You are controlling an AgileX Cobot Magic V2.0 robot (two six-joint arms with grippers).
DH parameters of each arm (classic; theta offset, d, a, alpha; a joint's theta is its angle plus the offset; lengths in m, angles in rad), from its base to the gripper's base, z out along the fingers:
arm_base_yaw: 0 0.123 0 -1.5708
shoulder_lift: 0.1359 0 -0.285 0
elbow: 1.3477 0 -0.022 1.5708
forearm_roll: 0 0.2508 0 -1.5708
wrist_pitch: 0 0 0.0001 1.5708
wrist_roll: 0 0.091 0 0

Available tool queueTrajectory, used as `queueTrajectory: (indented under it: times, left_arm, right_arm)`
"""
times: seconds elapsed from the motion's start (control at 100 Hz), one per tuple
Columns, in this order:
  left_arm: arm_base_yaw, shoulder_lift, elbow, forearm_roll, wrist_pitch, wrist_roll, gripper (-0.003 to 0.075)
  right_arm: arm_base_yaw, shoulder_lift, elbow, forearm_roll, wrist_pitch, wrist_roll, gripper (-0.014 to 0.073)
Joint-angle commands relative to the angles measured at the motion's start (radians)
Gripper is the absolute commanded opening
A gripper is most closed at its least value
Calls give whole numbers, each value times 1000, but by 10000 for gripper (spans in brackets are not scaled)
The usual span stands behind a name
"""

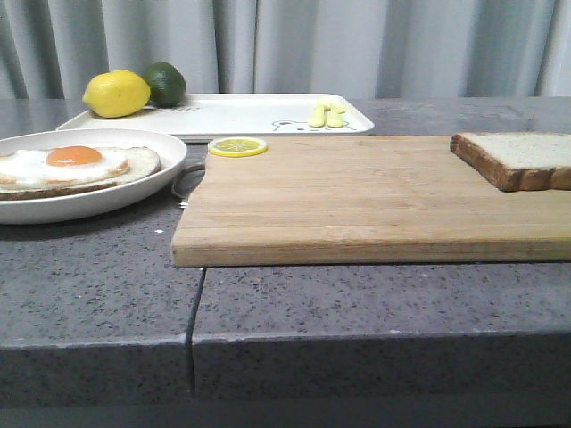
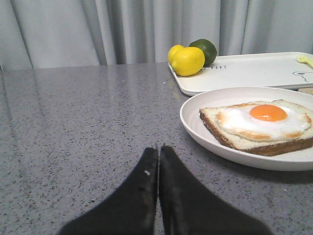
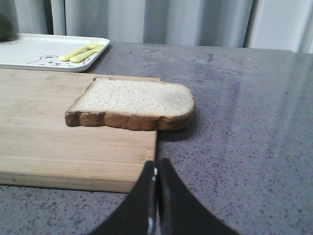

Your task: Place bread and move sandwich to tray

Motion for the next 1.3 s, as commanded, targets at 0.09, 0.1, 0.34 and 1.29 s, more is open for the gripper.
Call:
queueTrajectory:
  times: [0.09,0.1,0.34,1.29]
  left_arm:
    - [-8,-29,14,-9,-82,-9,-19]
    - [-8,-29,14,-9,-82,-9,-19]
    - [-8,-29,14,-9,-82,-9,-19]
    - [-8,-15,-123,-135,-42,-9,-19]
  right_arm:
    - [1,-17,-1,-12,-87,-6,-67]
    - [1,-17,-1,-12,-87,-6,-67]
    - [1,-17,-1,-12,-87,-6,-67]
    - [1,1,-120,61,-104,-2,-67]
